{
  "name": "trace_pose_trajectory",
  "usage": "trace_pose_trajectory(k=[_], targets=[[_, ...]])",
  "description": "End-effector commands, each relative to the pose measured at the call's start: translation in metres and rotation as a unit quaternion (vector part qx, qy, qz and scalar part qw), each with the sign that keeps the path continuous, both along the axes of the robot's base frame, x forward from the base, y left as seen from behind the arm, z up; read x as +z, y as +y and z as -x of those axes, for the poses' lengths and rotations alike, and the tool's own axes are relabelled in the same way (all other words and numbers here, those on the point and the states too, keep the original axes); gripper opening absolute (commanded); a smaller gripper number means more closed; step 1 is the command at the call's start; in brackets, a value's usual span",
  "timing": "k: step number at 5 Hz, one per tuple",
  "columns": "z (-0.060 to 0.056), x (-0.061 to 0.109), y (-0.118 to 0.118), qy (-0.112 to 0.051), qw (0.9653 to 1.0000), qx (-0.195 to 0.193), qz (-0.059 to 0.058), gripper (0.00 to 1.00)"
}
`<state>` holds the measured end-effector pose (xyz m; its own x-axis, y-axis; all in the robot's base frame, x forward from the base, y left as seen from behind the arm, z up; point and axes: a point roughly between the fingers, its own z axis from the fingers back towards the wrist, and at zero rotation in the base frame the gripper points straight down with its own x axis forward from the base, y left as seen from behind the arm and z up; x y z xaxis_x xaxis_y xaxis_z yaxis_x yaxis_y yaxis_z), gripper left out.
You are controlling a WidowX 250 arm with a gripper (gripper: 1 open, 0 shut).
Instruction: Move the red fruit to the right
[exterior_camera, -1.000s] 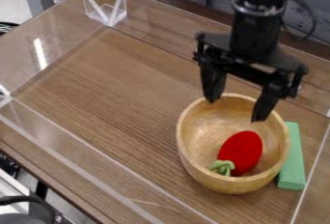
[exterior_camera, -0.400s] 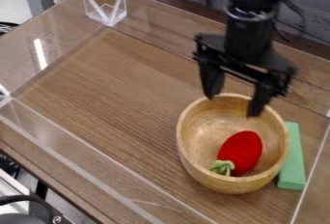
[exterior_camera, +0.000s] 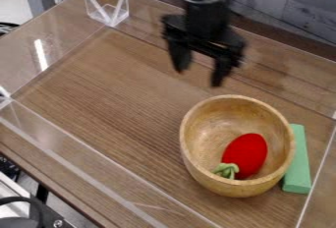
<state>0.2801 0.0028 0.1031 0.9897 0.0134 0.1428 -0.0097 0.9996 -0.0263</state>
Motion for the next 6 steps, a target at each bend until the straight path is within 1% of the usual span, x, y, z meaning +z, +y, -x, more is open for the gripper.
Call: trace_pose_trajectory(k=[1,2,3,5,6], targets=[[-0.011,0.007,0.038,-0.032,0.9995,0.001,-0.007,1.0],[-0.034,-0.001,0.033,-0.044,0.9989,0.011,-0.007,1.0],[-0.048,-0.008,0.037,-0.051,0.9984,0.022,-0.011,1.0],[-0.069,-0.012,0.059,-0.057,0.9982,0.006,-0.014,1.0],[-0.07,-0.011,0.053,-0.059,0.9981,0.014,-0.015,1.0]])
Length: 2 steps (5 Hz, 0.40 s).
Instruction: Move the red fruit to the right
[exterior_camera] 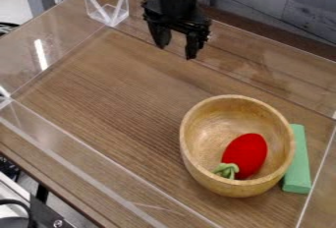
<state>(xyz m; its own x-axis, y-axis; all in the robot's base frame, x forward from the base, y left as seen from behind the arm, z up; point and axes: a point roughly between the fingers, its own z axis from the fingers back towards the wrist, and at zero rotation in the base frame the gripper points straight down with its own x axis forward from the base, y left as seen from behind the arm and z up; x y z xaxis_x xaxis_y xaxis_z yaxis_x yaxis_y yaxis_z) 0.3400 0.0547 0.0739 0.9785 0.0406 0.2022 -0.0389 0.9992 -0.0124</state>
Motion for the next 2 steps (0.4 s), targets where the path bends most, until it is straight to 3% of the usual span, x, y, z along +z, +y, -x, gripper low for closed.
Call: trace_pose_trajectory(k=[1,2], targets=[[-0.0118,0.0202,-0.005,-0.031,0.9995,0.005,-0.008,1.0],[-0.0217,0.0191,0.0024,-0.033,0.9994,-0.008,-0.008,1.0]])
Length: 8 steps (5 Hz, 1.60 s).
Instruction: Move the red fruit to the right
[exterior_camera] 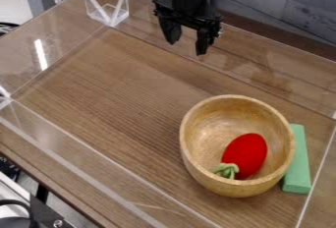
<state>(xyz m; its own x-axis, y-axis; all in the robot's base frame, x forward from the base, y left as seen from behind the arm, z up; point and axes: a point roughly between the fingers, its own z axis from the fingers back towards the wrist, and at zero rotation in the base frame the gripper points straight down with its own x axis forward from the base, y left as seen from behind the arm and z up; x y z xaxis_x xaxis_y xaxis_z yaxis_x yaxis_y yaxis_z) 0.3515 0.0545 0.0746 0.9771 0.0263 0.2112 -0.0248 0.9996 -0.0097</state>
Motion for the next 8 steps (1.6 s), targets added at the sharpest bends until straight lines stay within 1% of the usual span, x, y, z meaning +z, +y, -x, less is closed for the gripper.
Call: trace_pose_trajectory(k=[1,3,4,5,6,7,8], targets=[[-0.015,0.018,0.009,-0.028,0.9996,-0.006,-0.003,1.0],[-0.018,0.008,0.027,-0.029,0.9989,0.036,0.0,1.0],[-0.026,0.019,0.039,-0.029,0.9992,0.028,0.002,1.0],[-0.025,0.029,0.045,-0.028,0.9996,0.007,0.005,1.0],[-0.024,0.032,0.03,-0.027,0.9991,-0.032,0.009,1.0],[-0.024,0.035,0.014,-0.026,0.9974,-0.067,0.013,1.0],[-0.022,0.037,0.004,-0.023,0.9953,-0.093,0.016,1.0]])
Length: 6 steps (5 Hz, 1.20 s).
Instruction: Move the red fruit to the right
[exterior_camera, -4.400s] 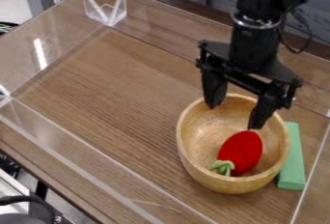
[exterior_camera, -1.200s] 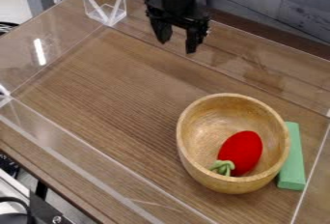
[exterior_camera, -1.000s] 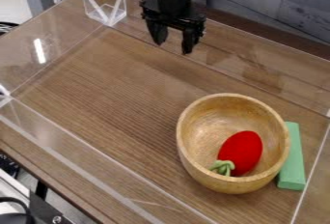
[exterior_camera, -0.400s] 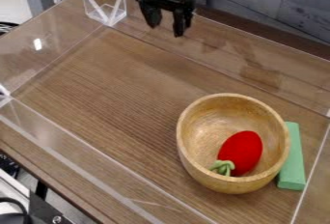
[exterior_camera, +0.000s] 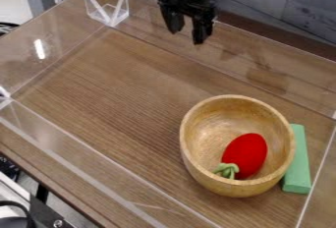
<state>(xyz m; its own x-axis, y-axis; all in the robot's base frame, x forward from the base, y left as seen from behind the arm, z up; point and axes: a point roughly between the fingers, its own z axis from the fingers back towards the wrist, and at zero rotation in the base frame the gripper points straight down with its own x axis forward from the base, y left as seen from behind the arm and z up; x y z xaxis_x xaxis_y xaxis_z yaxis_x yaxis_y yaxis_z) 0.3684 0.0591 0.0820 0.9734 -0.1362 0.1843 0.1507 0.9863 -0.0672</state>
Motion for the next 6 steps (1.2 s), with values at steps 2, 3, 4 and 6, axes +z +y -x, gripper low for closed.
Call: trace_pose_trajectory(k=[2,3,4,6], targets=[[0.019,0.021,0.045,-0.049,0.9949,0.088,-0.01,0.0],[0.033,0.019,0.06,-0.049,0.9908,0.126,-0.004,1.0],[0.033,0.027,0.068,-0.047,0.9893,0.138,-0.006,0.0],[0.032,0.027,0.066,-0.039,0.9879,0.15,-0.011,1.0]])
